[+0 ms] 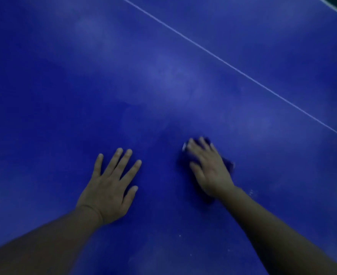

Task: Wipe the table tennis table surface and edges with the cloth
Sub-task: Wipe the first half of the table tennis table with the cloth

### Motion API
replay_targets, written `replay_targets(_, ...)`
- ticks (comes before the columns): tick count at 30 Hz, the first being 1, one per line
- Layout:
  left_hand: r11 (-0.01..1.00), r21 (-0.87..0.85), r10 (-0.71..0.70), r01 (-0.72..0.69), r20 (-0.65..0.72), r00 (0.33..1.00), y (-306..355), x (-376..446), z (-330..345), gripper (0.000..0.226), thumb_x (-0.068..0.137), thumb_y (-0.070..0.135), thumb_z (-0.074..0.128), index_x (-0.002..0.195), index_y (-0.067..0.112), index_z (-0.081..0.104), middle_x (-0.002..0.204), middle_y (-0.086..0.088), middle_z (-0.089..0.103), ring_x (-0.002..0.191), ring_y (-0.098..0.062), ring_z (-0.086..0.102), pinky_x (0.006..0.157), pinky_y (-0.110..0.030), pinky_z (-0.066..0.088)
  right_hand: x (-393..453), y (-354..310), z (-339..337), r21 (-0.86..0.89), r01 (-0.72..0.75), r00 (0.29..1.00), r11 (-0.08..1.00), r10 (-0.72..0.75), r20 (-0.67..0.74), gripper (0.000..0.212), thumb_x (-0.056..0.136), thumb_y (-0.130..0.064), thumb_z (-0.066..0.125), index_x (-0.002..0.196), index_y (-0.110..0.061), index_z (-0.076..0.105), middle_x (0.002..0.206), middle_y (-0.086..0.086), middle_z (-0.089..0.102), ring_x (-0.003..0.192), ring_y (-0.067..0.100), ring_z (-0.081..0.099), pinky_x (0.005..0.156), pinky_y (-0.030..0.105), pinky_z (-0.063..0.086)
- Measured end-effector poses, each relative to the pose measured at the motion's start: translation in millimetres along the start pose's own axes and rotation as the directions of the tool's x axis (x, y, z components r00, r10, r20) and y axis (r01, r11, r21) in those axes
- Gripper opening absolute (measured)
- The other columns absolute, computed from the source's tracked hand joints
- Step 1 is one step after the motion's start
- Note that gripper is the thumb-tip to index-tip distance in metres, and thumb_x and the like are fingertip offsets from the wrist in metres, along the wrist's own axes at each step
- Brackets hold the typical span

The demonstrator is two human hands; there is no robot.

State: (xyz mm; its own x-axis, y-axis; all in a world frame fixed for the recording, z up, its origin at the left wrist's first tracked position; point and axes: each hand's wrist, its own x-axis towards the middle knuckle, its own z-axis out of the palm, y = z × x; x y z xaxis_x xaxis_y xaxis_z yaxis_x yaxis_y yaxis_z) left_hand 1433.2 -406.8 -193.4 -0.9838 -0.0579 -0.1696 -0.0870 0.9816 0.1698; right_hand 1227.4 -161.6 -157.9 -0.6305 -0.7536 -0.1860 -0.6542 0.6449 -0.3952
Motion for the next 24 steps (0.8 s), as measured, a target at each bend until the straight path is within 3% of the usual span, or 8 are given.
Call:
replay_targets(2,1.0,-0.01,0.006,-0.006,0.021,1.0,-0.8,1.0,-3.4,0.067,0.098,0.051,0.03,0.157,0.02,0.028,0.167,-0.012,0.016,0.155,-0.031,0.009,0.119,-0.067,0.014,31.0,-17.5,5.6,0.031,-0.155,0.982,0.987,0.157,-0.103,0.054,0.101,-0.034,0.038,0.151,-0.016,0.042,0.16,-0.002,0.034,0.154,0.021,0.016,0.123,0.049,0.013)
replay_targets(4,1.0,-0.013,0.002,-0.001,0.046,0.999,-0.9,0.5,-5.9,0.068,0.098,0.051,0.03,0.158,0.02,0.026,0.167,-0.011,0.014,0.155,-0.031,0.007,0.119,-0.067,0.013,42.2,-41.1,17.7,0.035,-0.168,0.976,0.985,0.171,-0.132,0.055,0.101,-0.036,0.038,0.151,-0.016,0.043,0.16,-0.003,0.035,0.153,0.019,0.018,0.124,0.046,0.012)
replay_targets(7,1.0,-0.007,0.002,-0.001,0.072,0.997,0.1,-0.4,-8.3,0.07,0.097,0.053,0.028,0.158,0.02,0.025,0.168,-0.011,0.012,0.156,-0.03,0.005,0.12,-0.066,0.012,0.6,-69.5,38.4,0.007,0.033,0.999,0.999,-0.033,-0.032,0.056,0.102,-0.041,0.037,0.153,-0.017,0.039,0.162,-0.003,0.032,0.154,0.018,0.014,0.125,0.045,0.01)
replay_targets(12,1.0,-0.025,0.014,-0.012,0.085,0.996,-0.8,-1.8,-9.6,0.073,0.096,0.056,0.023,0.16,0.023,0.019,0.169,-0.01,0.003,0.156,-0.029,-0.005,0.121,-0.064,0.003,-66.5,-45.8,33.7,-0.02,0.322,0.932,0.947,-0.313,0.181,0.056,0.104,-0.04,0.038,0.154,-0.015,0.037,0.162,-0.003,0.03,0.155,0.02,0.013,0.125,0.045,0.007)
replay_targets(16,0.997,-0.061,0.044,-0.038,0.094,0.995,-4.0,-3.3,-10.8,0.071,0.095,0.057,0.018,0.16,0.029,0.011,0.169,-0.008,-0.008,0.154,-0.026,-0.017,0.121,-0.061,-0.008,-35.4,-48.3,24.7,0.023,0.021,0.999,1.0,-0.022,0.037,0.058,0.1,-0.042,0.033,0.152,-0.017,0.04,0.16,-0.007,0.03,0.154,0.015,0.014,0.125,0.047,0.011)
replay_targets(19,0.997,-0.03,0.082,-0.078,0.144,0.986,-9.7,-2.8,-12.1,0.068,0.1,0.055,0.017,0.16,0.03,-0.003,0.166,-0.008,-0.02,0.151,-0.026,-0.028,0.12,-0.058,-0.014,-30.5,-82.1,42.3,0.033,-0.162,0.984,0.986,0.164,-0.071,0.062,0.098,-0.046,0.028,0.152,-0.017,0.041,0.16,-0.005,0.033,0.153,0.015,0.014,0.125,0.045,0.009)
replay_targets(22,0.98,0.064,0.177,-0.19,0.166,0.97,-18.2,-16.3,-13.9,0.067,0.101,0.053,0.006,0.16,0.024,-0.007,0.165,-0.01,-0.022,0.151,-0.026,-0.028,0.122,-0.055,-0.013,-68.1,-122.1,69.1,0.047,-0.027,0.999,0.999,0.028,-0.016,0.058,0.099,-0.041,0.038,0.153,-0.018,0.04,0.161,-0.003,0.033,0.154,0.016,0.012,0.126,0.042,0.005)
replay_targets(24,0.977,0.06,0.194,-0.203,0.131,0.972,-18.5,-44.0,-12.1,0.069,0.1,0.054,0.01,0.16,0.021,0.007,0.168,-0.012,-0.006,0.155,-0.028,-0.012,0.122,-0.06,-0.002,-105.8,-138.8,82.2,0.044,0.104,0.991,0.994,-0.107,0.075,0.057,0.102,-0.039,0.041,0.155,-0.019,0.035,0.163,-0.005,0.028,0.155,0.016,0.008,0.126,0.04,0.001)
